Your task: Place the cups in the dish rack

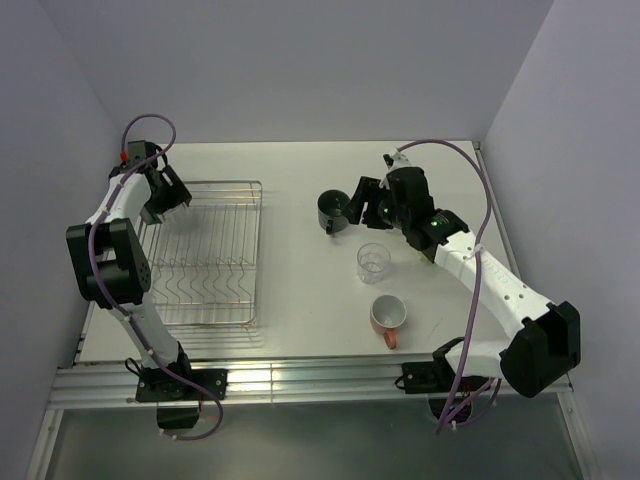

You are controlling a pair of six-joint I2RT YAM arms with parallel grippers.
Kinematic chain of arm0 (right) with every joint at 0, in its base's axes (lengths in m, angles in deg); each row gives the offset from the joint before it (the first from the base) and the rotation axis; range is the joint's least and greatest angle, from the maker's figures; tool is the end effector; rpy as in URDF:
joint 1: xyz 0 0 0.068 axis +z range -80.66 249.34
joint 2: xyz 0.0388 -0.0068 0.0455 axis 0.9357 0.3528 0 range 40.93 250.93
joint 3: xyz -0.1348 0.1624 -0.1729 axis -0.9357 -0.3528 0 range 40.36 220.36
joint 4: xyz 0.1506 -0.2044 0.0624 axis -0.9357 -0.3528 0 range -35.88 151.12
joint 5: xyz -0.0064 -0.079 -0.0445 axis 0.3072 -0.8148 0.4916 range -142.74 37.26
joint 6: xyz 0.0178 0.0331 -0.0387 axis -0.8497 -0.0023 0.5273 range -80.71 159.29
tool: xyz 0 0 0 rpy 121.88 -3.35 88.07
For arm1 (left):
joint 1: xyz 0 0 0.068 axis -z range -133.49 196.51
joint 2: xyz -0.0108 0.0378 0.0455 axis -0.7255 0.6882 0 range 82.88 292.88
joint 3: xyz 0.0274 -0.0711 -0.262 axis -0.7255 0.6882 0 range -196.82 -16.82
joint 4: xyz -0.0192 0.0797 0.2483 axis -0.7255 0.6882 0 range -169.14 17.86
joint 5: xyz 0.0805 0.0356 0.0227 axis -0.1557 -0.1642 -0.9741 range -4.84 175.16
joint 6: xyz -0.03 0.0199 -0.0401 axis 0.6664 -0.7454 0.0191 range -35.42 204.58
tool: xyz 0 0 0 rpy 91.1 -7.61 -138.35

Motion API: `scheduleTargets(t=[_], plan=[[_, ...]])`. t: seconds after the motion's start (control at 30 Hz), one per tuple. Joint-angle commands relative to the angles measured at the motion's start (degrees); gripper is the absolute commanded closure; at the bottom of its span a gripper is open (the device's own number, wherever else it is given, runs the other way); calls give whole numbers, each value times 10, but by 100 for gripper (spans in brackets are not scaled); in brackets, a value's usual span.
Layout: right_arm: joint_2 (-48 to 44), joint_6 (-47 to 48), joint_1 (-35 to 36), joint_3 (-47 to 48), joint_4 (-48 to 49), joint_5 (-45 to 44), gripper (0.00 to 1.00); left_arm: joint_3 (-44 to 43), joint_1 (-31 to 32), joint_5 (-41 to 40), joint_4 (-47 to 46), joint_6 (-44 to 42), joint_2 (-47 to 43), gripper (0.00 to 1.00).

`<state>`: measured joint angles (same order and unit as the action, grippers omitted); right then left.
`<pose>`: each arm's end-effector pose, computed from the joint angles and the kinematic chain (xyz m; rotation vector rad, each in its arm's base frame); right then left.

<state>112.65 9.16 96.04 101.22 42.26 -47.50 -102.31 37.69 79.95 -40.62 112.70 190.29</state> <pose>0.2525 0.1306 0.3227 0.0074 2.1638 0.6846 0.3975 0.0648 0.2344 -0.8594 2.4733 0.0017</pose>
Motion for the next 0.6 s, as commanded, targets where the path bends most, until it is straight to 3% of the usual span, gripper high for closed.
scheduleTargets(t=[0.0,0.57], plan=[[7,5,-2,14,20,4,31,1,-1,-9,0,1,-28,12],[18,13,-2,34,0,-8,31,-63,-1,-15,28,-6,-101,12]])
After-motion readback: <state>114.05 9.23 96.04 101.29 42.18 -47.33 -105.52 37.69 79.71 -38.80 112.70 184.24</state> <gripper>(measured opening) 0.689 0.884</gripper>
